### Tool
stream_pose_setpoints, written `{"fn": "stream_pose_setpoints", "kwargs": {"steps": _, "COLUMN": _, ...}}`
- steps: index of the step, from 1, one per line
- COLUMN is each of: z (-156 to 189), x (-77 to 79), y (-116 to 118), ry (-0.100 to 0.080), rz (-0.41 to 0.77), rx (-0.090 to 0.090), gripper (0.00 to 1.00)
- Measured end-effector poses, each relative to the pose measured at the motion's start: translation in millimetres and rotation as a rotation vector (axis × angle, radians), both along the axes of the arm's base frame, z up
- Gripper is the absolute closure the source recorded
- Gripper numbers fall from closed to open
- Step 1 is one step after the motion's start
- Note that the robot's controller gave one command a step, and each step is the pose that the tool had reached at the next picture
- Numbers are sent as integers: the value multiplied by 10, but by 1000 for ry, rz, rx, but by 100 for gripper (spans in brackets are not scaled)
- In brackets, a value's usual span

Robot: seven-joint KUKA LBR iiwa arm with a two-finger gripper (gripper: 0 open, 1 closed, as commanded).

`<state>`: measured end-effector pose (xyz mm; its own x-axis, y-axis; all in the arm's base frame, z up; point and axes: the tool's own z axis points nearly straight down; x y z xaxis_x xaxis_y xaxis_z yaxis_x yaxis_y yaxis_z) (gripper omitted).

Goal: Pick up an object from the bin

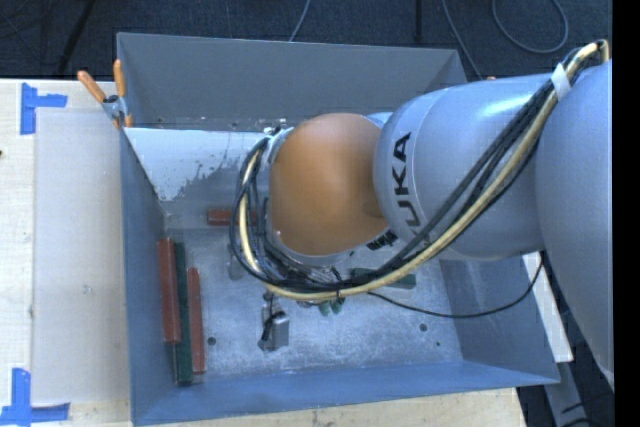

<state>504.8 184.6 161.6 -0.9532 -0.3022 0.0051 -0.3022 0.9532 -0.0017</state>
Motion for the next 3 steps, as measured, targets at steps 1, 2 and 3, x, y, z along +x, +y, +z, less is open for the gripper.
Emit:
{"fn": "stream_pose_setpoints", "kwargs": {"steps": 1, "z": -913, "x": 1, "y": -901, "ry": 5, "rz": 228, "rx": 0, "gripper": 0}}
{"fn": "stream_pose_setpoints", "kwargs": {"steps": 2, "z": -233, "x": 467, "y": -1798, "ry": -12, "rz": 246, "rx": 0, "gripper": 0}}
{"fn": "stream_pose_setpoints", "kwargs": {"steps": 3, "z": -943, "x": 677, "y": -2451, "ry": -1, "rz": 39, "rx": 2, "gripper": 0}}
